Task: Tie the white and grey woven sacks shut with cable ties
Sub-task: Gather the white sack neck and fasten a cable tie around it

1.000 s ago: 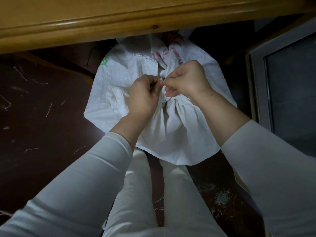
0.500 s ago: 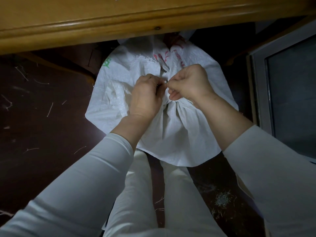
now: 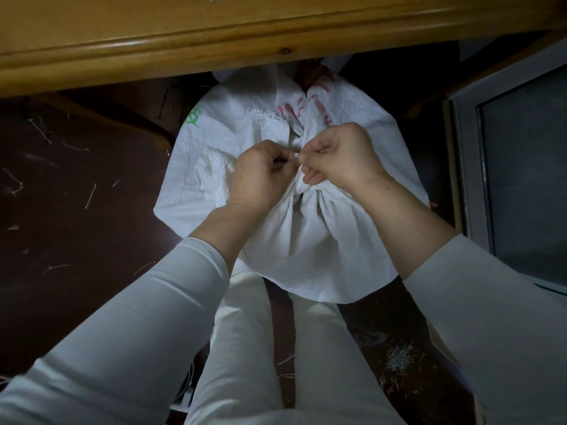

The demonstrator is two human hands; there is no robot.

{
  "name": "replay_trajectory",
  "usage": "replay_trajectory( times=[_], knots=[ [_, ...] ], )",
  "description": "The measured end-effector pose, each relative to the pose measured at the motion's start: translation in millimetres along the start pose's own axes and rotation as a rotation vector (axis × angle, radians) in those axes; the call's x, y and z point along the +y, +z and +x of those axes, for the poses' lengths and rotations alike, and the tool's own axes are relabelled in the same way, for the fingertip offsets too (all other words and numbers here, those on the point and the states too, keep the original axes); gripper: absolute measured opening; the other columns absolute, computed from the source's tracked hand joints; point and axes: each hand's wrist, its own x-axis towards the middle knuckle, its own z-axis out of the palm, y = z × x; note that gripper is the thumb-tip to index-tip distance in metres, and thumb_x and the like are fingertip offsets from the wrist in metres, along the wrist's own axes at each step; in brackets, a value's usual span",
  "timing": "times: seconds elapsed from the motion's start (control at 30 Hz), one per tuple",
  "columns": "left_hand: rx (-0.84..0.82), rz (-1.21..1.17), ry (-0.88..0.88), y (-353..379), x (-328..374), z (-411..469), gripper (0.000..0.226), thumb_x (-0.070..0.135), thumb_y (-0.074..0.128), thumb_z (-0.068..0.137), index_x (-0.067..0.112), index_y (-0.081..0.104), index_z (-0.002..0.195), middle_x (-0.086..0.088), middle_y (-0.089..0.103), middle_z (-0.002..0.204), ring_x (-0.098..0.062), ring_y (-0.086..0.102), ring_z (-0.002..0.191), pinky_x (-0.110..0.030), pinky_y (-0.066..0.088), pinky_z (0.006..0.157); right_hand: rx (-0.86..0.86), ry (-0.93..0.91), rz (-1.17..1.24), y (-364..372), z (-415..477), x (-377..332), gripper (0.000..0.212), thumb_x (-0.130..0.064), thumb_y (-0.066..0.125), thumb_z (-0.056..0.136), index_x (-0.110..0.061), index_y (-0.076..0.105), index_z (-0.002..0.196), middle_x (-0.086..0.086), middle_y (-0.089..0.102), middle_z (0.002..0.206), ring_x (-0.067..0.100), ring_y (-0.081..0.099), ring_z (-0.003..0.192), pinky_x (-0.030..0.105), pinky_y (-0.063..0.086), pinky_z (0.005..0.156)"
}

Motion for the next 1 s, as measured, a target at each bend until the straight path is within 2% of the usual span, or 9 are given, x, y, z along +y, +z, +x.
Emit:
replay_trajectory(
  times=[0.13,0.23,0.33,0.5,0.63,0.73,0.83,0.93,1.0],
  knots=[
    [-0.023,-0.08,-0.057,-1,-3,1,0.013,0.016,0.066,0.085,0.004,0.068,0.089,-0.007,0.069,0.089,-0.02,0.065,0.083,-0.03,0.054,0.077,0.006,0.032,0.099,1,-3,0,0.011,0.006,0.058,0.085,-0.003,0.065,0.084,0.011,0.063,0.065,0.02,0.067,0.06,0.029,0.06,0.066],
    [-0.052,-0.081,-0.041,-1,-3,0,0.012,0.014,0.065,0.085,0.003,0.068,0.087,-0.002,0.065,0.084,-0.017,0.064,0.082,-0.027,0.051,0.077,-0.021,0.057,0.132,-1,-4,-1,0.027,0.016,0.052,0.082,-0.006,0.059,0.097,0.015,0.064,0.07,0.021,0.067,0.061,0.027,0.06,0.065],
    [-0.058,-0.09,-0.033,0,-3,-1,0.012,0.013,0.063,0.087,0.003,0.068,0.087,0.001,0.064,0.084,-0.016,0.063,0.081,-0.026,0.05,0.075,0.004,0.029,0.037,-1,-3,0,0.035,0.011,0.053,0.082,-0.015,0.043,0.104,0.017,0.066,0.073,0.024,0.069,0.061,0.034,0.06,0.064],
    [-0.053,-0.107,-0.055,3,-4,0,0.011,0.013,0.063,0.087,0.003,0.067,0.086,0.001,0.063,0.083,-0.013,0.06,0.077,-0.022,0.048,0.071,0.05,-0.011,-0.116,4,1,0,0.033,0.006,0.051,0.083,-0.02,0.039,0.1,0.015,0.066,0.077,0.024,0.069,0.062,0.042,0.059,0.07],
    [-0.039,0.031,0.117,4,-3,1,0.01,0.007,0.062,0.082,0.001,0.07,0.08,-0.008,0.065,0.083,-0.021,0.061,0.079,-0.025,0.046,0.07,0.076,-0.002,-0.167,9,3,-1,0.034,0.009,0.047,0.08,-0.019,0.045,0.1,0.017,0.066,0.085,0.026,0.069,0.065,0.042,0.059,0.071],
    [-0.05,0.129,0.235,3,-4,2,0.012,0.007,0.062,0.079,0.001,0.072,0.079,-0.014,0.068,0.084,-0.028,0.062,0.084,-0.025,0.043,0.072,0.038,0.067,-0.098,8,5,2,0.036,0.007,0.05,0.084,-0.008,0.056,0.116,0.018,0.067,0.086,0.025,0.07,0.065,0.039,0.059,0.073],
    [-0.05,0.154,0.27,5,-7,3,0.015,0.013,0.063,0.079,0.003,0.074,0.081,-0.013,0.069,0.083,-0.029,0.062,0.085,-0.022,0.041,0.071,-0.015,0.093,-0.014,4,6,2,0.021,0.003,0.055,0.088,0.001,0.062,0.108,0.01,0.064,0.07,0.019,0.067,0.061,0.033,0.06,0.068],
    [-0.052,0.136,0.267,6,-7,3,0.015,0.014,0.063,0.078,0.003,0.074,0.079,-0.013,0.068,0.08,-0.028,0.062,0.081,-0.017,0.038,0.069,-0.053,0.025,-0.045,0,5,0,0.007,0.0,0.058,0.088,-0.002,0.065,0.087,0.008,0.063,0.064,0.016,0.066,0.059,0.032,0.06,0.067],
    [-0.039,0.118,0.246,6,-7,4,0.012,0.012,0.066,0.078,0.002,0.073,0.078,-0.013,0.068,0.08,-0.028,0.062,0.081,-0.014,0.035,0.067,-0.056,-0.016,-0.09,-1,6,-1,0.023,-0.001,0.057,0.089,-0.014,0.059,0.07,0.013,0.065,0.066,0.015,0.066,0.058,0.031,0.06,0.066]
  ],
)
